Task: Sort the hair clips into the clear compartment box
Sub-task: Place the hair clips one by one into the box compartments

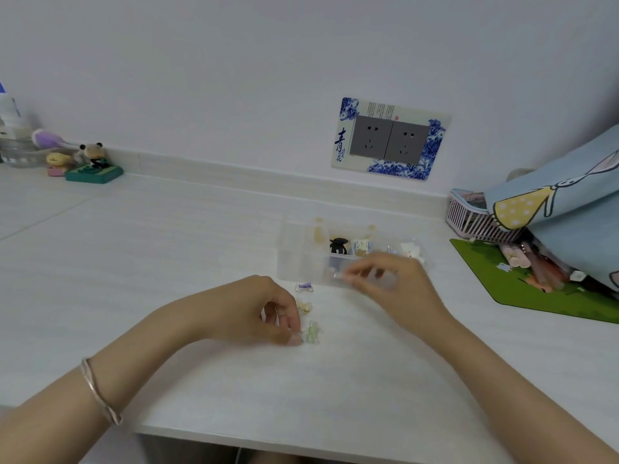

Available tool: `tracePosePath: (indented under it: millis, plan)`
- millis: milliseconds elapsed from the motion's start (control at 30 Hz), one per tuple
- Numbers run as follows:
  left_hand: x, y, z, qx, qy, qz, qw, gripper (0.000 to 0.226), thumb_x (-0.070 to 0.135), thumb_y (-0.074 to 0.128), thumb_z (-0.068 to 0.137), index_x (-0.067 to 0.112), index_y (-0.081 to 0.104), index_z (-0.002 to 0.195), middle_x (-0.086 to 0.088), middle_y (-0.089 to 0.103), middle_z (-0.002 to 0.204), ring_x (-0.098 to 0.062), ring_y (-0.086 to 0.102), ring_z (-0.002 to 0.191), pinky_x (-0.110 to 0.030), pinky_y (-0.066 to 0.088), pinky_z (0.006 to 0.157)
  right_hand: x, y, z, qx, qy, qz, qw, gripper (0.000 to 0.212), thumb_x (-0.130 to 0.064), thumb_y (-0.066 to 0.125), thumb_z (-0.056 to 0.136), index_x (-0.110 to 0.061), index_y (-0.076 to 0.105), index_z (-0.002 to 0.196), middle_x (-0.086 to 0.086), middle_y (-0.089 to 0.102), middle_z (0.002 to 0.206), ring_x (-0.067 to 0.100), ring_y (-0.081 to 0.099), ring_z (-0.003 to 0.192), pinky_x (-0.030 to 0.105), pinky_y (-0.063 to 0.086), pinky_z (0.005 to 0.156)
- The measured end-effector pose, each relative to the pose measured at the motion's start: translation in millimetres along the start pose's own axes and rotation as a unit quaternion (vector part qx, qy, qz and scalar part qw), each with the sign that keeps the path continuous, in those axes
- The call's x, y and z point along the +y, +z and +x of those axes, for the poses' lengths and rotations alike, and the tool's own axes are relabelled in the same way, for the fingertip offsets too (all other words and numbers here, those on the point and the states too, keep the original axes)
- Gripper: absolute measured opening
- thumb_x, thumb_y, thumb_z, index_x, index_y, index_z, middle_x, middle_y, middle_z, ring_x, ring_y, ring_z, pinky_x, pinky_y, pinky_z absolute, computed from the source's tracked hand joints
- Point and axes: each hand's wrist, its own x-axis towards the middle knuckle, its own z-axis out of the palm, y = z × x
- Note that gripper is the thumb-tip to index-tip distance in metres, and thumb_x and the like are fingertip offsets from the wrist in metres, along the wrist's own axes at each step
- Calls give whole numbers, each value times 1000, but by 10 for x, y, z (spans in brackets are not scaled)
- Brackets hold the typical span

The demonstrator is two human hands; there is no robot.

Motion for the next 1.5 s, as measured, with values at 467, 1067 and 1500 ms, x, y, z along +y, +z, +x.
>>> tracePosePath:
  millis: [467, 1067, 1500]
  plan:
    - [-105, -113, 48, 27, 2, 17, 999, 10, 28, 64, 85, 35, 71, 83, 27, 64, 75, 2, 54, 65, -8, 41, 60, 102, -36, 140, 36, -18, -53, 998, 7, -18, 69, 83, -23, 73, 86, -13, 70, 88, 3, 59, 89, 14, 41, 81]
    - [51, -326, 1058, 210, 53, 54, 975, 17, 46, 70, 77, 29, 73, 80, 18, 69, 81, -3, 58, 79, -21, 45, 68, 77, 359, -253, -154, -12, -20, 988, 24, -41, 74, 75, -34, 67, 96, -13, 61, 90, 5, 53, 87, 9, 35, 74]
    - [5, -399, 408, 260, 106, 27, 959, 26, 55, 64, 72, 37, 68, 91, 23, 68, 95, -3, 59, 96, -13, 43, 81, 134, -70, 288, 92, -33, -160, 982, 17, -33, 72, 78, -31, 68, 95, -11, 59, 100, 4, 49, 100, 14, 24, 91]
